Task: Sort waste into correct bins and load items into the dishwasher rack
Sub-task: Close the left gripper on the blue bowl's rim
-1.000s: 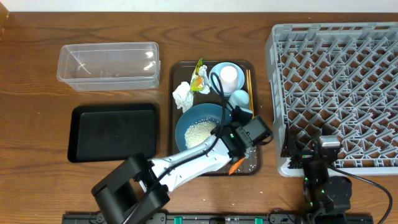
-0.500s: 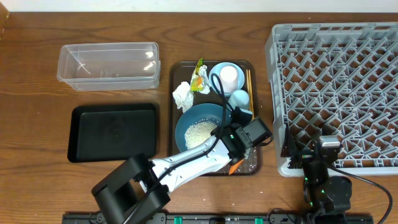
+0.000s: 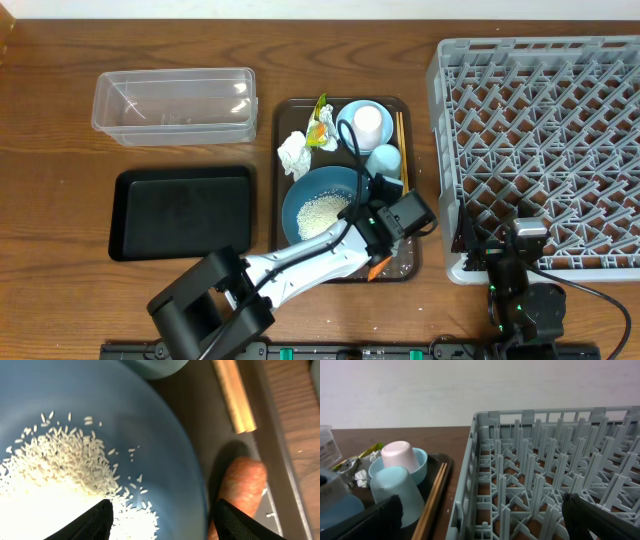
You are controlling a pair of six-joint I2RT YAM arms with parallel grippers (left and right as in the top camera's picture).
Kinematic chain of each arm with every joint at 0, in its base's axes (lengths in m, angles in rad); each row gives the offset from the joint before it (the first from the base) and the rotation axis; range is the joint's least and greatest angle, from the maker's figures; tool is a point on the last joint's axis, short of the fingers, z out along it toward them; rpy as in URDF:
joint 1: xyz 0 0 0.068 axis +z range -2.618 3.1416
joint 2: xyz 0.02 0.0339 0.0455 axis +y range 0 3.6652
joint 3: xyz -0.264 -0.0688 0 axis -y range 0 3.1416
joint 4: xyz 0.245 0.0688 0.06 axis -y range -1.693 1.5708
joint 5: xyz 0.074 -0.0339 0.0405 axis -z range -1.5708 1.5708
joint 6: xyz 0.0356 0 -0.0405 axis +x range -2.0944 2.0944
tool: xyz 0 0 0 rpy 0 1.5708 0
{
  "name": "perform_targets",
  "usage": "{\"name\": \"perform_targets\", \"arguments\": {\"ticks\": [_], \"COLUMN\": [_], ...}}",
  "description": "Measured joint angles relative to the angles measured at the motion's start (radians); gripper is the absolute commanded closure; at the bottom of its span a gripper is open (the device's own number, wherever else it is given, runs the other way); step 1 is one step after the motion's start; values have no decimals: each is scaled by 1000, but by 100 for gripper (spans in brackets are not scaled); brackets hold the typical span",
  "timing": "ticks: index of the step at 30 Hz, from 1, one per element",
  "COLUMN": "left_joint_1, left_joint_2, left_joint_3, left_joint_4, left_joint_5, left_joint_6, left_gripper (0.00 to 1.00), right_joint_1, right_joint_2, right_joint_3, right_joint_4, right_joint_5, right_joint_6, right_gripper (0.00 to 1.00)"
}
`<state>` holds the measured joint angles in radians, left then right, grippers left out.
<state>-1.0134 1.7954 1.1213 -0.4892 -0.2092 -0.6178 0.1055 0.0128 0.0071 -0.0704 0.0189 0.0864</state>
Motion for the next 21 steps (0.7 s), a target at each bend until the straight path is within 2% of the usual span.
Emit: {"name": "perform_targets", "arguments": {"ticks": [3,12,21], "left_joint_1": [0,0,0], "left_joint_2": [0,0,1], "left_joint_3": [-17,-18,-18], "left_joint_4": [-1,6,6], "left_joint_5": [0,0,8], "left_joint_6": [-8,-15,-14], "left_gripper": [35,48,48], "right_joint_1": [0,0,0], "right_joint_2": [0,0,0], "right_joint_3": [0,0,0], "right_joint_4": [0,0,0], "right_joint_5": [0,0,0], "right_joint_6": [0,0,0], "right_gripper": [1,1,1]}}
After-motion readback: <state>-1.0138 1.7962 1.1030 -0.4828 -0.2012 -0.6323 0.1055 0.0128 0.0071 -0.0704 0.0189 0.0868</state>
